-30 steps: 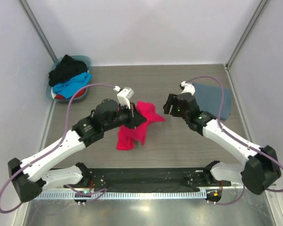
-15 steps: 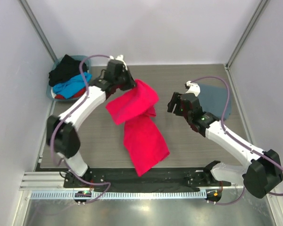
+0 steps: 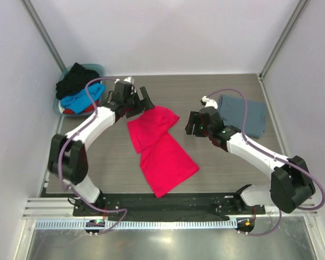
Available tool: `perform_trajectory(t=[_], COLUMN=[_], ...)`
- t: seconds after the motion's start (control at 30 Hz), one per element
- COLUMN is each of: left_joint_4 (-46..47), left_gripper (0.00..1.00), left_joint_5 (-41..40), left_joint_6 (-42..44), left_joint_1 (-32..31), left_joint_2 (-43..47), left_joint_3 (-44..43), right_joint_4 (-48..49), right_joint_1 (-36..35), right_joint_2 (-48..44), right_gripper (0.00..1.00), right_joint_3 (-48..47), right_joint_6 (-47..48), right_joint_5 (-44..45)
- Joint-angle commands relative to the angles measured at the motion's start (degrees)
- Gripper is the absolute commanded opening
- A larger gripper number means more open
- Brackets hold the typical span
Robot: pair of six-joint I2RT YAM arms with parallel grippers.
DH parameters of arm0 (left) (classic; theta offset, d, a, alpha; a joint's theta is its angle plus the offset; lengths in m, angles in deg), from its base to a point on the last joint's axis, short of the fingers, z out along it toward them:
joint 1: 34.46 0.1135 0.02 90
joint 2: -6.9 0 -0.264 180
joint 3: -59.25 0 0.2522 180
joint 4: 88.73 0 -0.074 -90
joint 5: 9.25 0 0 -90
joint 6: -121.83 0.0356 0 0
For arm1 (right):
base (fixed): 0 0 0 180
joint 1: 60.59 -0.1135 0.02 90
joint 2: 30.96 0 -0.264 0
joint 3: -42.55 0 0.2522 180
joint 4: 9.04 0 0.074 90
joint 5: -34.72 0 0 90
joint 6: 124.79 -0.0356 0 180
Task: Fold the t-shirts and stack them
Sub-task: Flatten the tshirt out
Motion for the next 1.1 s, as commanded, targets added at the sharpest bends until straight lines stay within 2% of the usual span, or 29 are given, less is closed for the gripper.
perform_trajectory(t=[0.0, 0.1, 0.17, 0.2, 0.27, 0.3, 0.33, 0.37, 0.43, 0.47, 0.5, 0.53, 0.7, 0.77, 0.8, 0.83, 0.87, 0.9, 1.03, 1.07], left_joint_4=[3.01, 2.39, 2.66, 1.53, -1.98, 3.39, 8.76, 11.68, 7.25, 1.4, -0.92, -2.43, -3.5, -3.76, -4.02, -4.2, -4.2, -4.02, -4.11, -4.81], left_gripper=[0.92, 1.0, 1.0, 1.0, 1.0, 0.96, 0.95, 0.97, 0.82, 0.76, 0.65, 0.63, 0.64, 0.54, 0.82, 0.93, 0.91, 0.78, 0.7, 0.65], left_joint_5=[-5.77, -11.76, -17.72, -20.53, -27.3, -23.5, -18.15, -12.01, -10.28, -11.06, -14.2, -15.62, -14.58, -13.53, -13.01, -12.74, -12.3, -12.12, -12.47, -13.6], left_joint_6=[-1.12, -3.74, -5.33, -7.25, -16.47, -15.28, -10.83, -10.53, -9.83, -7.38, -6.05, -5.34, -3.85, -2.09, -0.26, 0.54, 1.25, 1.78, 2.92, 2.92], left_joint_1=[-0.3, -0.39, -0.21, -0.21, -0.21, -0.21, -0.21, -0.39, -0.73, -1.26, -1.79, -2.92, -4.78, -5.4, -5.48, -5.48, -5.57, -5.57, -6.53, -6.97], left_joint_2=[9.3, 16.68, 22.73, 24.77, 27.85, 30.56, 31.46, 31.73, 30.68, 29.98, 29.28, 28.05, 27.25, 26.72, 26.37, 26.02, 25.23, 24.7, 22.07, 21.37], left_joint_3=[4.28, 12.0, 18.57, 20.44, 23.78, 27.98, 30.72, 31.88, 29.7, 28.56, 27.24, 27.23, 29.6, 30.39, 30.66, 30.92, 31.27, 31.36, 31.01, 30.66], right_joint_4=[0.46, -0.51, -0.69, -0.78, -0.69, -0.69, -0.78, -0.78, -0.78, -0.69, -0.78, -0.69, -0.78, -0.69, -0.69, -0.69, -0.78, -0.69, -0.69, -0.78], right_joint_1=[-0.5, -1.64, -2.09, -2.26, -2.44, -2.44, -2.53, -2.53, -2.53, -2.53, -2.53, -2.53, -2.53, -2.53, -2.44, -2.53, -2.53, -2.53, -2.53, -2.53], right_joint_2=[1.79, 2.05, 1.96, 1.88, 1.96, 2.14, 2.4, 2.58, 2.93, 3.02, 3.02, 3.11, 2.67, 2.93, 3.02, 3.11, 3.11, 3.11, 2.76, 2.76], right_gripper=[0.67, 0.67, 0.67, 0.67, 0.67, 0.67, 0.67, 0.67, 0.67, 0.67, 0.67, 0.68, 0.68, 0.68, 0.68, 0.68, 0.68, 0.68, 0.68, 0.68], right_joint_3=[-3.43, -4.14, -4.31, -4.31, -4.31, -4.31, -4.4, -4.4, -4.57, -4.58, -4.66, -4.75, -4.49, -4.57, -4.58, -4.66, -4.75, -4.84, -4.58, -4.58], right_joint_6=[1.44, 1.88, 2.4, 2.32, 2.49, 2.58, 2.5, 2.5, 2.5, 2.41, 2.32, 2.23, 2.32, 2.41, 2.41, 2.32, 2.23, 2.23, 2.23, 2.41], right_joint_5=[-4.11, -2.8, -1.92, -1.83, -1.91, -1.74, -1.65, -1.82, -2.26, -2.27, -2.53, -2.79, -2.18, -1.65, -1.82, -2.0, -2.61, -2.7, -2.36, -2.27])
